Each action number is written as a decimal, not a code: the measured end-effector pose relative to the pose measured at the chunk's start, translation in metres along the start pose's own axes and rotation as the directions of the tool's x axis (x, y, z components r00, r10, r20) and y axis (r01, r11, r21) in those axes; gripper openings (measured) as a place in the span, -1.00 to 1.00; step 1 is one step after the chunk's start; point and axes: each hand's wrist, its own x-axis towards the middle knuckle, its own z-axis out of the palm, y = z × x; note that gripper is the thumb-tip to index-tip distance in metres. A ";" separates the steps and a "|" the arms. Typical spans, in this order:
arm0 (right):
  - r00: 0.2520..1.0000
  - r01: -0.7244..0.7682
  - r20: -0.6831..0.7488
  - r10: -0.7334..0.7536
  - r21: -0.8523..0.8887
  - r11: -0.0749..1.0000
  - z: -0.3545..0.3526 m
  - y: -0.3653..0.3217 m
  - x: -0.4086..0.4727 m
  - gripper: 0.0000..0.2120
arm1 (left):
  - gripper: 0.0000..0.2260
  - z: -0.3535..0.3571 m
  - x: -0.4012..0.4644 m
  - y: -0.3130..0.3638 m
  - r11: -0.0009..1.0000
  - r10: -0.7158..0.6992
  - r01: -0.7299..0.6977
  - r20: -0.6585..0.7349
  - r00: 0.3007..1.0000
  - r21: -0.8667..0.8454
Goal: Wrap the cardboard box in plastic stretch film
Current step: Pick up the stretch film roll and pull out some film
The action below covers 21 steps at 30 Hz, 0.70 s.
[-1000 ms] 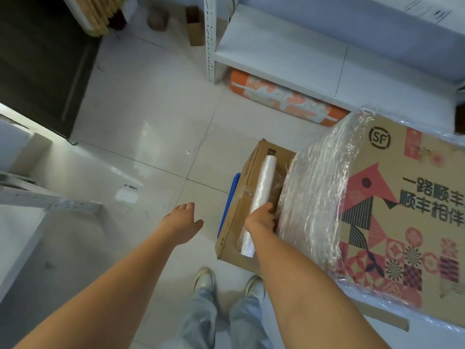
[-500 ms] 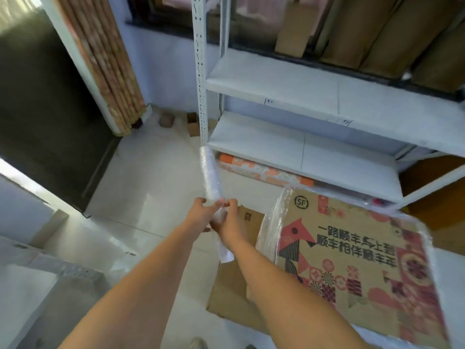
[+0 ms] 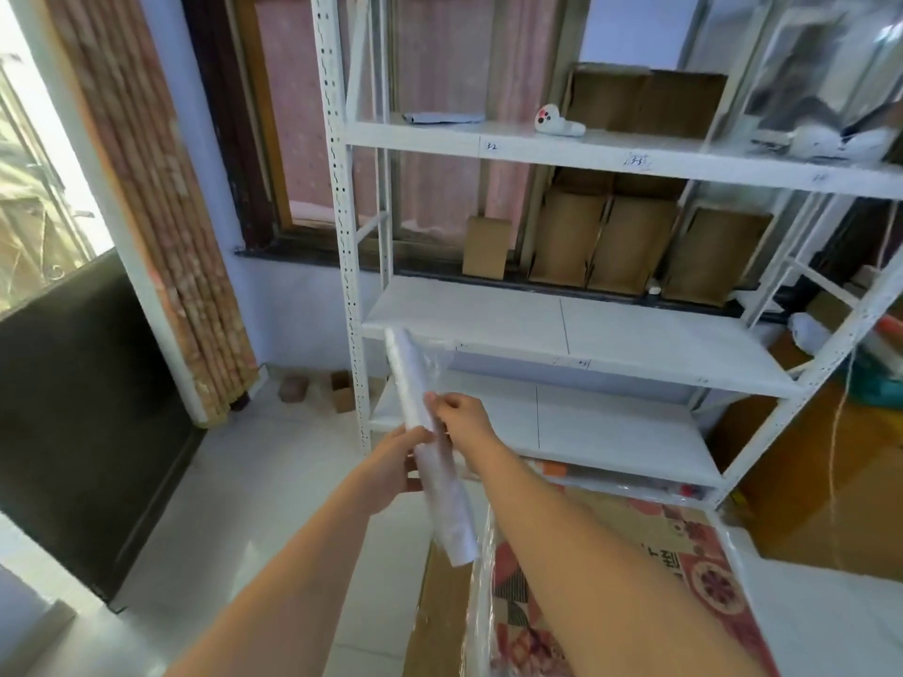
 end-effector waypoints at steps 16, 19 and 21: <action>0.935 0.238 -0.239 -0.262 -0.124 0.963 -0.043 -0.066 -0.008 -0.72 | -0.38 0.038 -0.018 0.046 0.941 -0.016 0.023 0.023 1.000 -0.339; 0.925 0.247 -0.248 -0.287 -0.181 0.952 -0.056 -0.075 -0.006 -0.72 | -0.52 0.037 -0.019 0.045 0.937 0.005 0.014 0.053 0.999 -0.350; 0.920 0.211 -0.306 -0.244 -0.139 0.968 -0.068 -0.074 -0.001 -0.69 | -0.61 0.034 -0.019 0.046 0.892 0.055 -0.018 0.070 0.996 -0.452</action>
